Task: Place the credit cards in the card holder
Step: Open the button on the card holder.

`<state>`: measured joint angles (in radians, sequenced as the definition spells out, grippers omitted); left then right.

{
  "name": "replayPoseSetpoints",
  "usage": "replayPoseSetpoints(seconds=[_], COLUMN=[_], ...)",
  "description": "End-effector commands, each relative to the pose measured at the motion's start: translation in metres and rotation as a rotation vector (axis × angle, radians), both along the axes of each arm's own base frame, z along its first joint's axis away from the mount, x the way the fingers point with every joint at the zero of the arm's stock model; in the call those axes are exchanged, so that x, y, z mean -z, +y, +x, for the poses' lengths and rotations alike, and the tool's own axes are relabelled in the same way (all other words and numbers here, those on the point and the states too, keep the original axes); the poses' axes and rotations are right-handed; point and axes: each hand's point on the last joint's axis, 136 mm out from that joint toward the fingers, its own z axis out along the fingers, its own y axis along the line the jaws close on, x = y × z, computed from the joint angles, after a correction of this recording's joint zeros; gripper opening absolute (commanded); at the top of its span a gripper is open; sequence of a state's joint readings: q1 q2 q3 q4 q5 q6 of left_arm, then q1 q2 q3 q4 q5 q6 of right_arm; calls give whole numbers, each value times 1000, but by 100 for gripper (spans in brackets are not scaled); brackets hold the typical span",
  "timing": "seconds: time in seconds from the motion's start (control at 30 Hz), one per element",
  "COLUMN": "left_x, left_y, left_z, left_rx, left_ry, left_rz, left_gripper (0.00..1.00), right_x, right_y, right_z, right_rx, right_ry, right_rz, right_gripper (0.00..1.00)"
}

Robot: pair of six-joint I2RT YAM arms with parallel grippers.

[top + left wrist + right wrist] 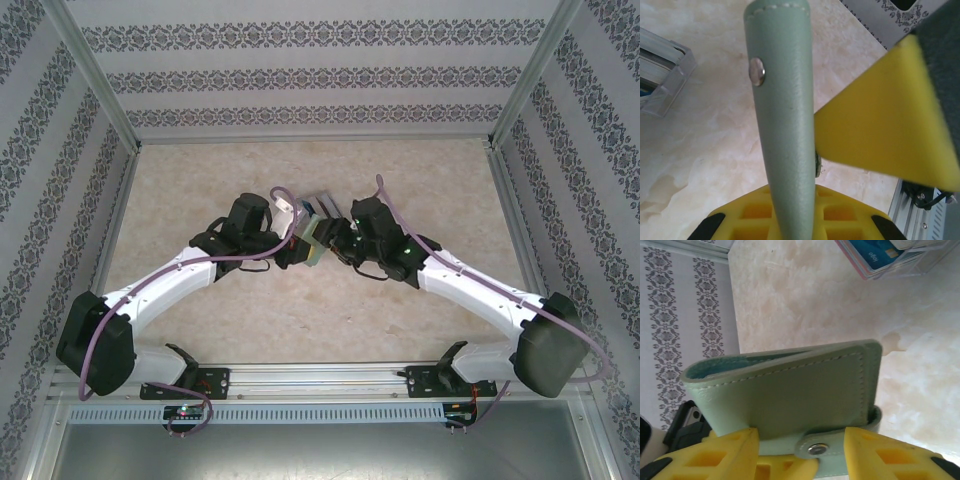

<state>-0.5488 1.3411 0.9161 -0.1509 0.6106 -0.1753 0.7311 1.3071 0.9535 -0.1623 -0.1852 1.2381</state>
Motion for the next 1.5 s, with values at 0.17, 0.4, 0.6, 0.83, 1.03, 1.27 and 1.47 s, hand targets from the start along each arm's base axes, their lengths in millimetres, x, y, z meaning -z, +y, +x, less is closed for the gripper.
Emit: replayPoseSetpoints(seconds=[0.17,0.4,0.6,0.83,1.03,1.27,1.47], left_x=[-23,-20,-17,-4,13,27,61], left_y=[-8,-6,-3,2,7,5,6], left_z=[11,13,12,14,18,16,5], left_rx=[-47,-55,-53,-96,-170,-204,-261], left_ry=[-82,-102,-114,-80,5,89,260], left_rz=[-78,-65,-49,-27,-31,-77,-95], left_gripper=[0,0,0,0,0,0,39], right_x=[11,31,31,31,41,52,63], right_y=[10,-8,-17,-23,-31,-39,-42], right_z=[4,7,10,11,5,-2,-9], right_rx=[32,77,87,93,90,70,4], right_ry=[65,89,70,53,49,39,11], right_rz=[17,-40,-79,-102,-116,-135,-197], right_gripper=[39,25,7,0,0,0,0])
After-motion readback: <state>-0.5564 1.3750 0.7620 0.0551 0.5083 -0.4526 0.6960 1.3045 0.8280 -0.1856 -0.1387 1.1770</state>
